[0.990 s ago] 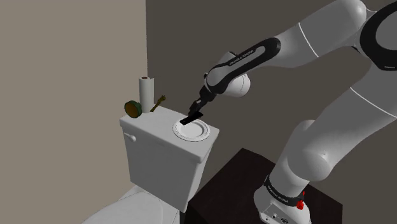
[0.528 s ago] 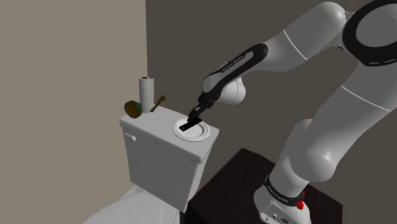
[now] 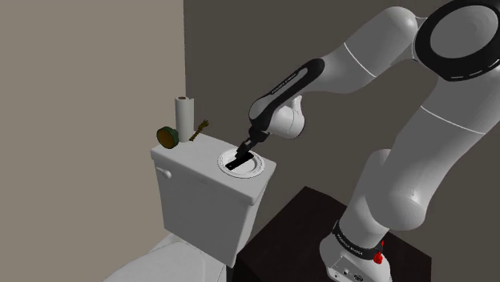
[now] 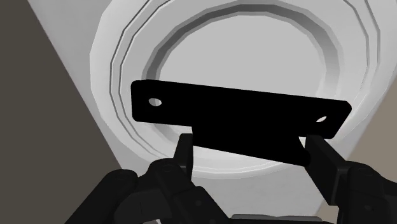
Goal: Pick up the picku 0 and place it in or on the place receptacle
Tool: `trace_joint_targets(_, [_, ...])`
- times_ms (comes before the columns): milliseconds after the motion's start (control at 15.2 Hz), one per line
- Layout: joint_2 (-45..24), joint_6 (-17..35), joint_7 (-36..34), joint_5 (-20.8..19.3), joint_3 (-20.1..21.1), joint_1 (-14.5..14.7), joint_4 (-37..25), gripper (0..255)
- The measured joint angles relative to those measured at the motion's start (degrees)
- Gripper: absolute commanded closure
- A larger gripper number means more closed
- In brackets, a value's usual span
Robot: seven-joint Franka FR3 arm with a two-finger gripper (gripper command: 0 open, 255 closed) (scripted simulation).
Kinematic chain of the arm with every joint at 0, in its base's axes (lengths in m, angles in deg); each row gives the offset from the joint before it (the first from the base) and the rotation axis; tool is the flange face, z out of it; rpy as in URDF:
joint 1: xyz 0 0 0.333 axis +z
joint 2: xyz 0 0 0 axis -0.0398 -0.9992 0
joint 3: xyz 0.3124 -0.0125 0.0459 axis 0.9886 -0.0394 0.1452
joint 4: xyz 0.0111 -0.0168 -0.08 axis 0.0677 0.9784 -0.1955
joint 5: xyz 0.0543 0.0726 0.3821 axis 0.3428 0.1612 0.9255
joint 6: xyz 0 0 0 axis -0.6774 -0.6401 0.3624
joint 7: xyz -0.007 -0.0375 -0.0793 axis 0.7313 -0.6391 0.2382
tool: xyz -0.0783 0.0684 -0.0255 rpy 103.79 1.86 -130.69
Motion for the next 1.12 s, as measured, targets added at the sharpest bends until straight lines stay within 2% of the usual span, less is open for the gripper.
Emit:
trace_joint_targets(132, [-0.01, 0.03, 0.10, 0.10, -0.02, 0.04, -0.01, 255])
trace_joint_targets(198, [-0.02, 0.05, 0.14, 0.14, -0.03, 0.06, -0.01, 0])
trace_joint_targets(594, [-0.08, 0.06, 0.17, 0.21, -0.06, 0.06, 0.03, 0])
trace_joint_targets(858, [8.24, -5.30, -9.32, -11.64, 3.38, -6.32, 2.61, 0])
trace_joint_targets(1122, [10.45, -7.02, -10.77, -13.98, 4.14, -8.10, 3.22, 0])
